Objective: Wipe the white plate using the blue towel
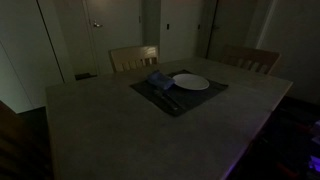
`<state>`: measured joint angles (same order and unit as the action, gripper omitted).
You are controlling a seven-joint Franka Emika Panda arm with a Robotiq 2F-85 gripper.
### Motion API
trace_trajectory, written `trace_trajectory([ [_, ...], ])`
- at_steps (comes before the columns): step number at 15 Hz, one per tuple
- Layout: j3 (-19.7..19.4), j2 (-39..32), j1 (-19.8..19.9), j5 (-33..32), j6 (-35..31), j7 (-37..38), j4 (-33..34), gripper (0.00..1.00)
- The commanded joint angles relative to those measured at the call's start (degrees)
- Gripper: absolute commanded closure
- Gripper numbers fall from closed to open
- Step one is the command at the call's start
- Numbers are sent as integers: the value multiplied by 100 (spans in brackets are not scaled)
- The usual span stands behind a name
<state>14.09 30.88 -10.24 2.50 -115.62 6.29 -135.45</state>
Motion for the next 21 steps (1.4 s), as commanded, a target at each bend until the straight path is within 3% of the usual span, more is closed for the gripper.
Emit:
trace_trajectory([
  [1,-42,-11,-51,-29,19,25,18,0],
  [16,-42,-11,-51,-29,19,25,18,0],
  [21,-302,-308,-42,27,-304,-443,29,0],
])
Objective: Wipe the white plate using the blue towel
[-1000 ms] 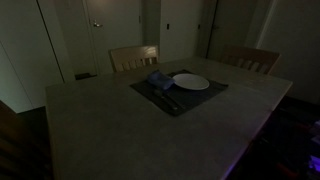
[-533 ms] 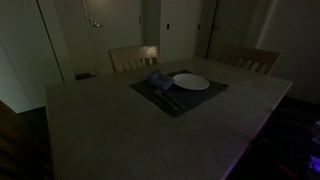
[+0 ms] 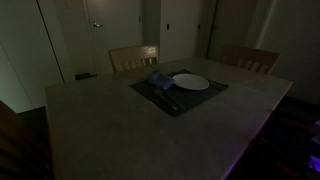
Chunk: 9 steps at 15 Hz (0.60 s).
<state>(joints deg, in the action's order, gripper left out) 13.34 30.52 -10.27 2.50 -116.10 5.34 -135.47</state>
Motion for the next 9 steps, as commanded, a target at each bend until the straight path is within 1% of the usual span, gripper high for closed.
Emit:
trace_trajectory([
  [1,-332,-393,-23,30,-408,-533,30,0],
  [5,-730,-919,15,100,-971,-1184,72,0],
  [9,-920,-1518,68,27,-1374,-1547,196,0],
])
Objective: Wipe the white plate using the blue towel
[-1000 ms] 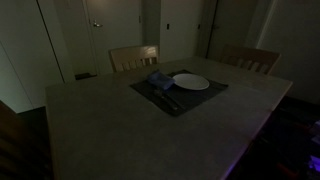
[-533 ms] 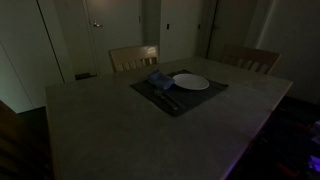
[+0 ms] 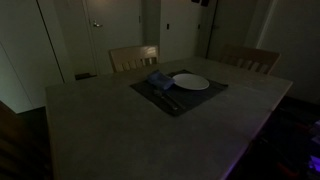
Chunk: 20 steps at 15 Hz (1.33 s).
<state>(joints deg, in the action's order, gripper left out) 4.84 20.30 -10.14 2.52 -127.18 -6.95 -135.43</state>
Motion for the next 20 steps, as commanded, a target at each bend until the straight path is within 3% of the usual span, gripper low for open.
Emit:
trace_trajectory([
  [1,-93,-655,59,22,-422,-396,207,0],
  [9,-92,-1879,193,-1,-1176,-320,528,0],
  [16,-70,-2953,461,377,-1121,-603,1145,0],
  [17,-78,-2822,536,510,-800,-601,1170,0],
  [18,-38,-2738,450,269,-1145,-359,925,0],
  [20,-39,-2795,477,282,-1130,-366,971,0],
])
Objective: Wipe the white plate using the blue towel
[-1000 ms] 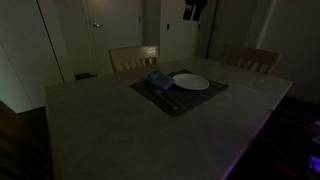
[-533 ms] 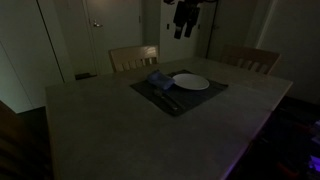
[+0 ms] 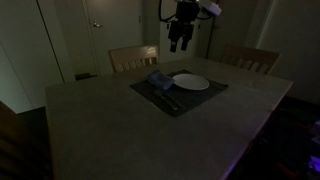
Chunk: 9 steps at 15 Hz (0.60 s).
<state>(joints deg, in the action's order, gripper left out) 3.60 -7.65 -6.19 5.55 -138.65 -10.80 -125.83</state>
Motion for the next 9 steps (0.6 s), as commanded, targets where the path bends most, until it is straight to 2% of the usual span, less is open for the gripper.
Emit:
trace_trajectory([
  [1,90,5,81,-21,17,21,11,0],
  [3,115,-68,73,-37,16,-8,64,0],
  [9,58,-1105,200,-328,-469,-201,592,0],
])
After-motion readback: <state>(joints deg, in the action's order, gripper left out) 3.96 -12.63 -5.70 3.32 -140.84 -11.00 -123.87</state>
